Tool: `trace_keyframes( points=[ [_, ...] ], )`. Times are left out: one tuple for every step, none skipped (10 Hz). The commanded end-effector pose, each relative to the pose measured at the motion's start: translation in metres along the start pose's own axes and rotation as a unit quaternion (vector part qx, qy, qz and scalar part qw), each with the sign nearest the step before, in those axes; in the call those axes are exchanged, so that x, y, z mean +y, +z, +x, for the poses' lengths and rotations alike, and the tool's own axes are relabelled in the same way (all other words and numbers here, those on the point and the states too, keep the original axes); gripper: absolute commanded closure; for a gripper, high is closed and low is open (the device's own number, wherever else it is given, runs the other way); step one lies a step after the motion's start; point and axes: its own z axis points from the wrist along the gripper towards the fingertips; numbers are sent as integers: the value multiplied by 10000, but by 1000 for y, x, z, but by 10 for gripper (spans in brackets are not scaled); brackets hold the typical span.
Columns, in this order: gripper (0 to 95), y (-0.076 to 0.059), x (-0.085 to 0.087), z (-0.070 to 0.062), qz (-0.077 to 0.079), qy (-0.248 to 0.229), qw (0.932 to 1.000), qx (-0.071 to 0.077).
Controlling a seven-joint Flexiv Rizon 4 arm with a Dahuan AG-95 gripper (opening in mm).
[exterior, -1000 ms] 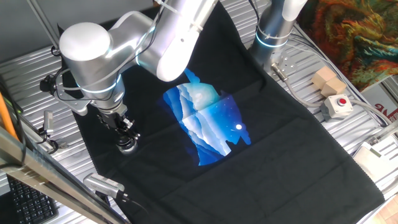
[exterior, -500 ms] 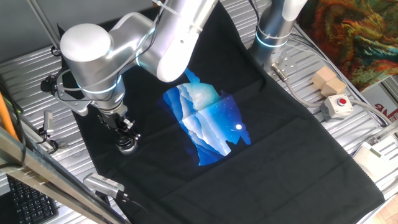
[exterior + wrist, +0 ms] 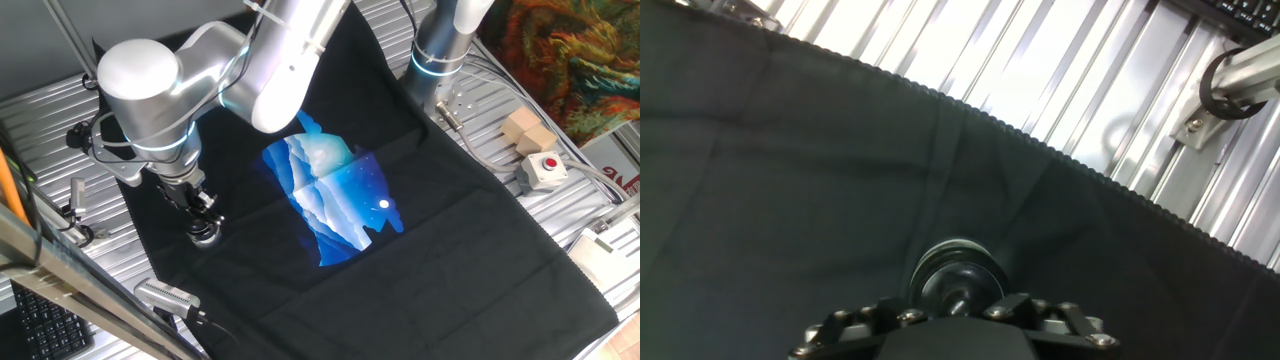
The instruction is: Screw the lid onto the jar
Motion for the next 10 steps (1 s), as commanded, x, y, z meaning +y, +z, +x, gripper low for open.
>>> trace_keyframes(
  points=[
    [380,1,0,0,-3,-2,10000,-4],
    [380,1,0,0,-3,-4,10000,-2],
    [380,2,0,1,-2,-6,10000,-2],
    [380,3,0,1,-2,-7,10000,-2],
    [380,3,0,1,-9,-5,10000,-1],
    [380,3,0,0,-15,12,10000,-4],
    [380,3,0,0,-16,17,10000,-1],
    [380,3,0,0,-27,35,10000,17],
    [380,2,0,-1,-30,45,10000,35],
    [380,2,0,-1,-29,53,10000,38]
  ],
)
